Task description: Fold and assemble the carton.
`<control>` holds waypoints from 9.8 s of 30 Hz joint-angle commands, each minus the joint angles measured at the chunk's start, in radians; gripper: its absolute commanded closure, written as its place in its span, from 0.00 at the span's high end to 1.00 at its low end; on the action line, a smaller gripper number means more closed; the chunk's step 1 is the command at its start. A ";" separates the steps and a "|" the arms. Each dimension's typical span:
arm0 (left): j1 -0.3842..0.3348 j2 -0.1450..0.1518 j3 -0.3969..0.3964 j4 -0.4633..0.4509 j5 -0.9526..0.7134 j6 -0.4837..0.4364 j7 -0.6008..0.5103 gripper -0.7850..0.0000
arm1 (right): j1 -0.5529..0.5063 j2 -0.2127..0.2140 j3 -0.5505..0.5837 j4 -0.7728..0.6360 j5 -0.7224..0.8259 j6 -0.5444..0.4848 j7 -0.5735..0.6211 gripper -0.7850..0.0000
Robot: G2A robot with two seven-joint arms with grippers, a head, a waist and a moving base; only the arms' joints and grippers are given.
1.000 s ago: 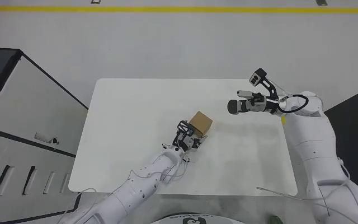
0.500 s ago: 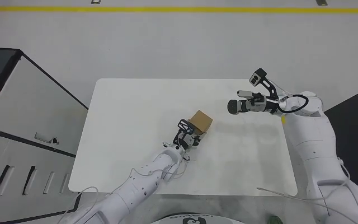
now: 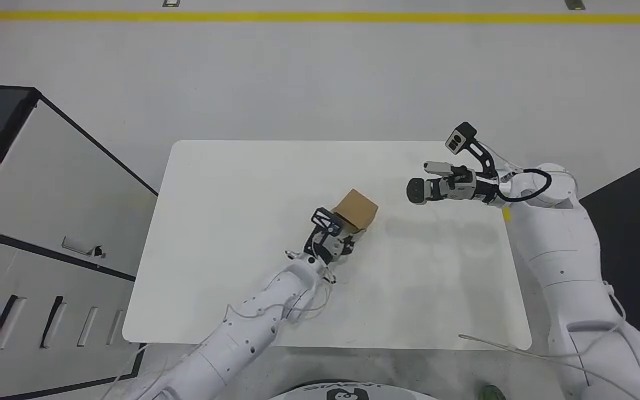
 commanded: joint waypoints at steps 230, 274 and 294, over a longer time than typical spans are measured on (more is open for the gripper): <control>0.111 0.250 -0.493 -0.839 -1.708 -0.572 -0.495 0.00 | 0.000 0.000 0.000 0.000 0.000 0.000 0.000 1.00; 0.195 0.173 -0.383 -0.908 -3.143 -0.164 -0.609 0.00 | 0.000 0.000 0.000 0.000 0.000 0.000 0.000 1.00; 0.204 0.149 -0.376 -0.924 -3.411 -0.047 -0.577 0.00 | 0.000 0.000 0.000 0.000 0.000 0.000 0.000 1.00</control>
